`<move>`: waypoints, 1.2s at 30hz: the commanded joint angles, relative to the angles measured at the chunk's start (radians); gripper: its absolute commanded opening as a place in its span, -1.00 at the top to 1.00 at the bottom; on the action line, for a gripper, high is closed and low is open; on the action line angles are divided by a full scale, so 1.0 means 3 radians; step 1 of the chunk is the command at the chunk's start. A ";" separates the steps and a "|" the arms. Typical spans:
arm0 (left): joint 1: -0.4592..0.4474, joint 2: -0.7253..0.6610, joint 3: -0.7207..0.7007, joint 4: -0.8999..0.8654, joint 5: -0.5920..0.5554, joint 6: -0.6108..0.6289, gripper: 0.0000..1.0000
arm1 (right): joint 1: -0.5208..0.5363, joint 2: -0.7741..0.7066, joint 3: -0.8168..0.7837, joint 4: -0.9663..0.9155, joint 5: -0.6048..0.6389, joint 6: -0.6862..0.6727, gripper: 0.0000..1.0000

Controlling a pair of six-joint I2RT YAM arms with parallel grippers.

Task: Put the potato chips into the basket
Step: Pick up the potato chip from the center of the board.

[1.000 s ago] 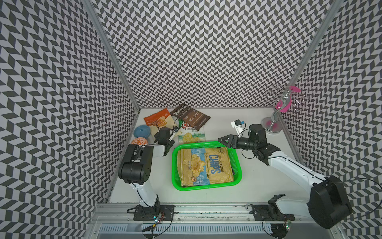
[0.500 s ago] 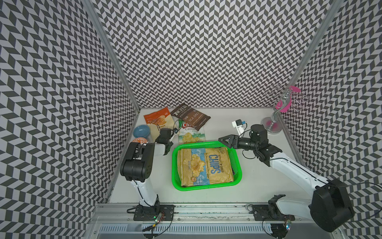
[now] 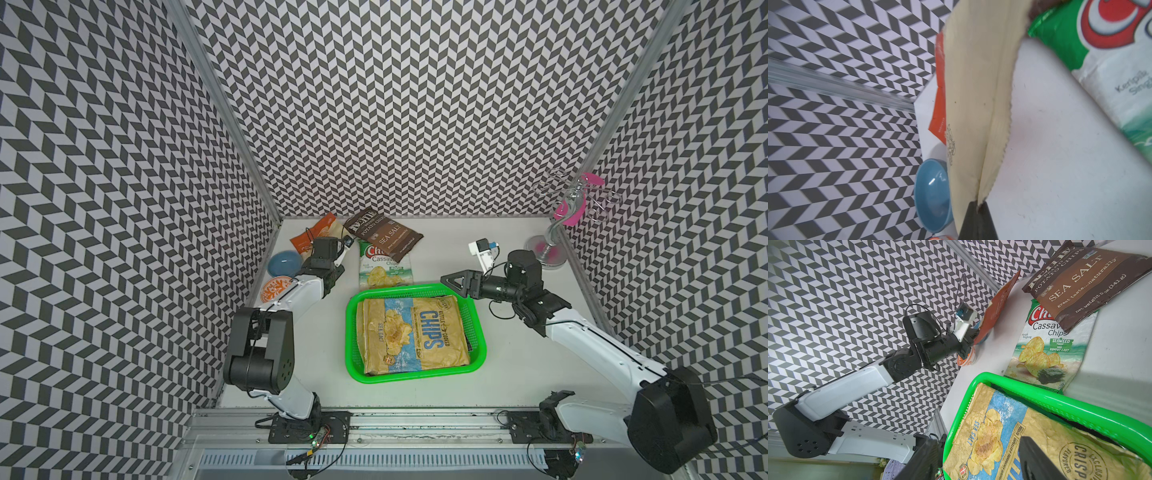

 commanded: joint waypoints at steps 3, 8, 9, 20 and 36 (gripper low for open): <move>0.0004 -0.0288 0.0462 -0.0605 0.0244 -0.0057 1.00 | -0.0001 -0.0101 -0.0026 0.0240 -0.0041 -0.0020 -0.31; -0.0011 -0.0393 0.0896 -0.1053 0.0415 -0.0057 1.00 | 0.0000 -0.0146 -0.0001 0.0221 -0.0027 -0.0101 -0.31; -0.0019 -0.0411 0.0989 -0.1113 0.0429 -0.0056 1.00 | 0.0000 -0.0157 0.0009 0.0216 -0.0023 -0.0129 -0.30; -0.0220 -0.0570 0.1945 -0.1827 0.1202 0.0159 1.00 | 0.0000 -0.0440 0.0006 0.0260 0.0070 -0.0422 -0.29; -0.0564 -0.0730 0.2626 -0.2627 0.2634 0.0540 1.00 | 0.0000 -0.1346 -0.0664 0.0909 0.0684 -0.1035 -0.32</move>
